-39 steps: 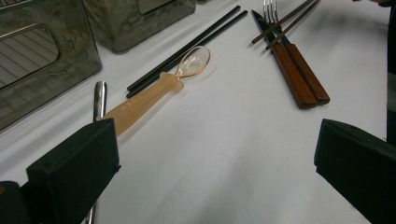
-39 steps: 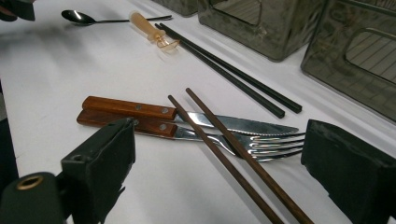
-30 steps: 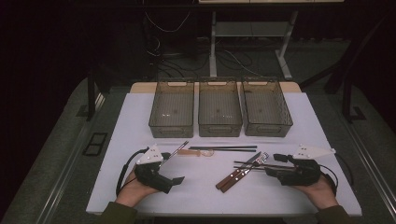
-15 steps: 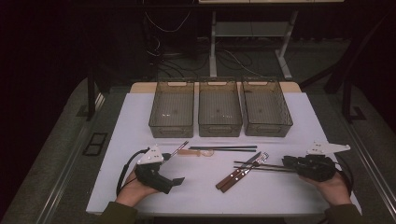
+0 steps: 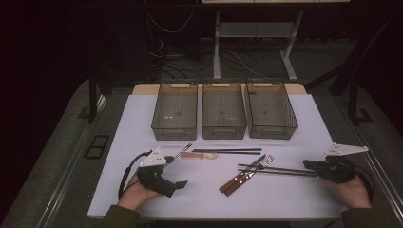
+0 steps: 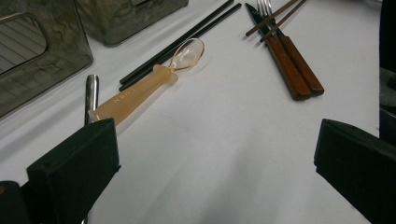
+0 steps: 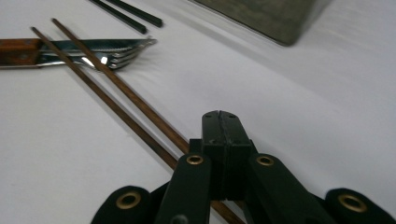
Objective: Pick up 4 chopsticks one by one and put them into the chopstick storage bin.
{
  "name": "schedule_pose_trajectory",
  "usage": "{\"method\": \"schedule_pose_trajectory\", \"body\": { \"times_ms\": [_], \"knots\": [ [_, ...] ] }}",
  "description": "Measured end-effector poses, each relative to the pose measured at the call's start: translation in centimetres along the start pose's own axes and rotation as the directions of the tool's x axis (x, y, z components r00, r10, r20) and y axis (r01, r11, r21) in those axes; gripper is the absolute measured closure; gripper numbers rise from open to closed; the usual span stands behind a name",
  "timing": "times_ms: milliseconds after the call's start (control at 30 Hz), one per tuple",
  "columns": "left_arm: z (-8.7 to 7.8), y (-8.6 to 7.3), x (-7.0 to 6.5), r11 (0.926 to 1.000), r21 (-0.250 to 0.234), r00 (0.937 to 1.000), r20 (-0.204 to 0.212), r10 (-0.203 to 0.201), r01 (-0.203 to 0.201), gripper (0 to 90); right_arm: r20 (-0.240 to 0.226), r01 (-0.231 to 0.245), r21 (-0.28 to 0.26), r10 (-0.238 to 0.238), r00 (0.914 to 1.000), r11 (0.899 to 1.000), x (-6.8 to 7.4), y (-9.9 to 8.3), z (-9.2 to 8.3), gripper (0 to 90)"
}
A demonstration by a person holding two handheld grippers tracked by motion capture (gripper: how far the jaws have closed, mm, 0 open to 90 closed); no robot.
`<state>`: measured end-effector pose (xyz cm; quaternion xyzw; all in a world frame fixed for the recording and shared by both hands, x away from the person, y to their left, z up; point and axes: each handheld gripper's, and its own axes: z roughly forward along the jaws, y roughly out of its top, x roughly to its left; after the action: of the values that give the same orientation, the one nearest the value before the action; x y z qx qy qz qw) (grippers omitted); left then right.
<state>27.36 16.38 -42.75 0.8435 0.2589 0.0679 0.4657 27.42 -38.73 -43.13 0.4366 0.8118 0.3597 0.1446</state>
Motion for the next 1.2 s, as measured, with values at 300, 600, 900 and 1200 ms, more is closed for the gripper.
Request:
{"method": "schedule_pose_trajectory", "body": {
  "times_ms": [300, 600, 900, 1200],
  "knots": [
    [0.0, 0.0, -0.1, 1.0, 0.003, 1.0, 0.005, 0.001, -0.001, 0.0, 0.046, -0.038, 0.048, 0.035, 0.9983, 0.998, -1.6, -1.2, -0.3, 90.0],
    [0.1, -0.1, -0.1, 1.0, 0.005, 1.0, 0.008, -0.001, 0.001, 0.0, 0.064, -0.044, 0.073, 0.04, 0.9972, 0.996, -2.2, -1.9, -0.5, 90.0],
    [0.1, -0.1, -0.1, 0.9999, 0.012, 0.9999, 0.015, 0.004, -0.004, 0.0, 0.065, -0.034, 0.093, 0.028, 0.9975, 0.995, -2.1, -1.9, -0.3, 90.0],
    [0.1, -0.1, -0.2, 0.9999, 0.014, 0.9998, 0.017, 0.008, -0.008, 0.0, 0.052, -0.025, 0.098, 0.02, 0.9984, 0.995, -1.6, -2.1, -0.5, 90.0]
  ]
}}
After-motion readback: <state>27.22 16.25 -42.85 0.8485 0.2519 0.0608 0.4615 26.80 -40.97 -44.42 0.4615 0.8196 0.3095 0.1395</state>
